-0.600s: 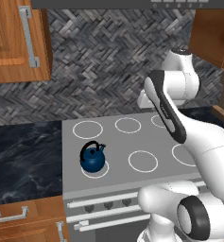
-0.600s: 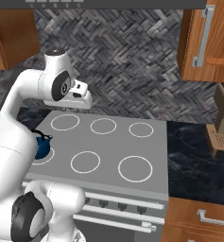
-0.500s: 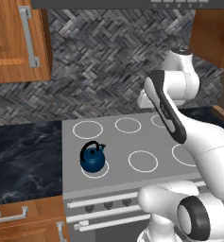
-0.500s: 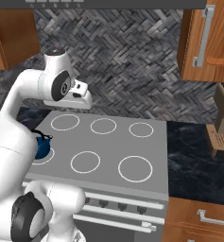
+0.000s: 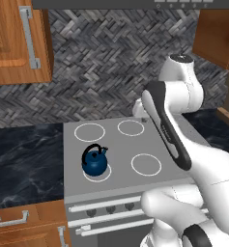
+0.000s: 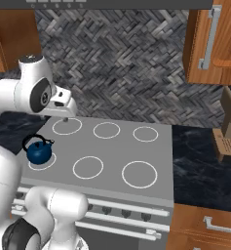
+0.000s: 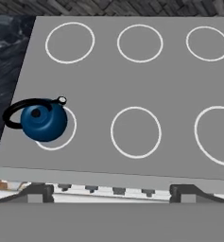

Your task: Turn on the front left burner of the stove.

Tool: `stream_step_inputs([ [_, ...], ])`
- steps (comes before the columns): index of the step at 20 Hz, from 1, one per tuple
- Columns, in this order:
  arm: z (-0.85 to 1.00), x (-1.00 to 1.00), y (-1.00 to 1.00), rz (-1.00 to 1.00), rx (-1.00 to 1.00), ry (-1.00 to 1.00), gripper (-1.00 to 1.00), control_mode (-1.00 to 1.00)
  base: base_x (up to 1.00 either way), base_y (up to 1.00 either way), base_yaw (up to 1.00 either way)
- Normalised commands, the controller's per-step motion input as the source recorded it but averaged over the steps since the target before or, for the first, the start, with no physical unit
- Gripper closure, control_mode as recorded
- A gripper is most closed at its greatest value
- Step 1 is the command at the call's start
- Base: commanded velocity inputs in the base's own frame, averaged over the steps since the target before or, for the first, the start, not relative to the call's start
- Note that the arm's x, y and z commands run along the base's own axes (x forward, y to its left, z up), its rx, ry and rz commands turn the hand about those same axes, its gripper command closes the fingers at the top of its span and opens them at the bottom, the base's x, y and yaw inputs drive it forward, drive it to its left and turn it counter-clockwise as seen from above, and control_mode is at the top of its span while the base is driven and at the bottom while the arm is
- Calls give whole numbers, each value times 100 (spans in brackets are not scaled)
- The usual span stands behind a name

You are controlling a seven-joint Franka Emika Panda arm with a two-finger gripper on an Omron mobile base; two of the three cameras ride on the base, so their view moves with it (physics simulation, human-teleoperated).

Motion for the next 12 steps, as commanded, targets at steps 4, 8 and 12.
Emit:
stream_step_inputs([
  [4,-4,-20,90,0,-2,1,-100,-100,0,0,0],
  [8,-20,-12,100,0,-11,1,-100,-100,0,0,0],
  [12,-35,-28,100,-4,-10,-1,-100,-100,0,0,0],
])
